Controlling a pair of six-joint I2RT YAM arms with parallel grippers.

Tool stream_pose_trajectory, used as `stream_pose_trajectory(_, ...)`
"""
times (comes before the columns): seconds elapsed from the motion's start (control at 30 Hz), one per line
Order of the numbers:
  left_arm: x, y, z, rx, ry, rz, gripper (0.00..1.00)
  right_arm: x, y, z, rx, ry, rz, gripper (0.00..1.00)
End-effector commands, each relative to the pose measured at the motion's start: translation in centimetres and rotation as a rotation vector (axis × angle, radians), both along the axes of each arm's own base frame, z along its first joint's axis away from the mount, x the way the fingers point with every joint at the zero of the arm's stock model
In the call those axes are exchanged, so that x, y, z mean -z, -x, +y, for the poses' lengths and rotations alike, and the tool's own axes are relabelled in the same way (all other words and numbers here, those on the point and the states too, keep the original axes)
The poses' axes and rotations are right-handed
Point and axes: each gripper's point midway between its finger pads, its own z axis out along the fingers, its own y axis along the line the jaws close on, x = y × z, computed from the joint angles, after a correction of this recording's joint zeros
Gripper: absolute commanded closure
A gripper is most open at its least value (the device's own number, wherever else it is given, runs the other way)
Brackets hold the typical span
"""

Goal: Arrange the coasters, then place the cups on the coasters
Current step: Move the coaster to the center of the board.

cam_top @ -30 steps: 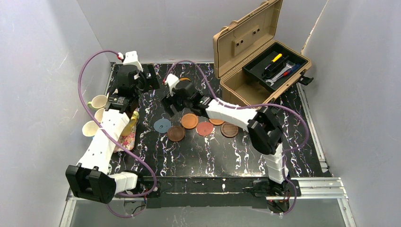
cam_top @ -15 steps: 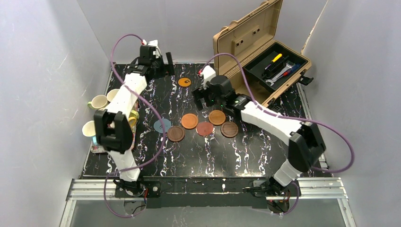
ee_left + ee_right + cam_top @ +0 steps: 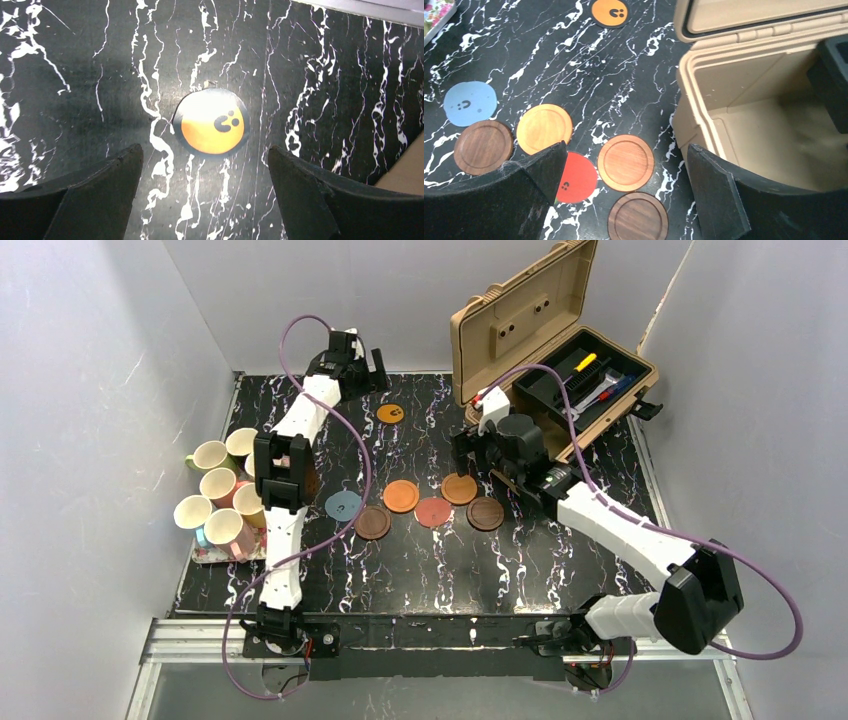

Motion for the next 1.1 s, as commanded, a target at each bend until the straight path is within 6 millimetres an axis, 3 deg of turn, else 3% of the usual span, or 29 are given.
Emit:
stream_pose_trajectory(0.0, -0.1, -1.7, -0.5, -0.046, 0.045, -0.017, 0.06, -3.3, -0.8, -1.8, 0.057, -0.048, -0.125, 0.01)
stream_pose_trajectory(0.17, 3.1, -3.2, -1.0, -0.091, 0.087, -0.001, 0.07, -4.2, -0.7, -2.5, 0.049, -0.066, -0.154, 0.01)
stream_pose_trajectory(0.3, 4.4, -3.9, -1.1, -0.136, 0.114, 0.004, 0.09, -4.1, -1.0, -2.7, 0.039, -0.077, -0.151, 0.01)
stream_pose_trajectory(0.6, 6.1, -4.9, -1.7, -0.165, 0.157, 0.007, 0.10, -3.6, -1.3, -3.2, 0.043, -0.099, -0.137, 0.01)
stream_pose_trajectory(1.07, 8.8, -5.1, -4.5, -0.142, 0.317, 0.079, 0.12, -4.0, -1.2, -3.6, 0.043, -0.115, -0.143, 0.01)
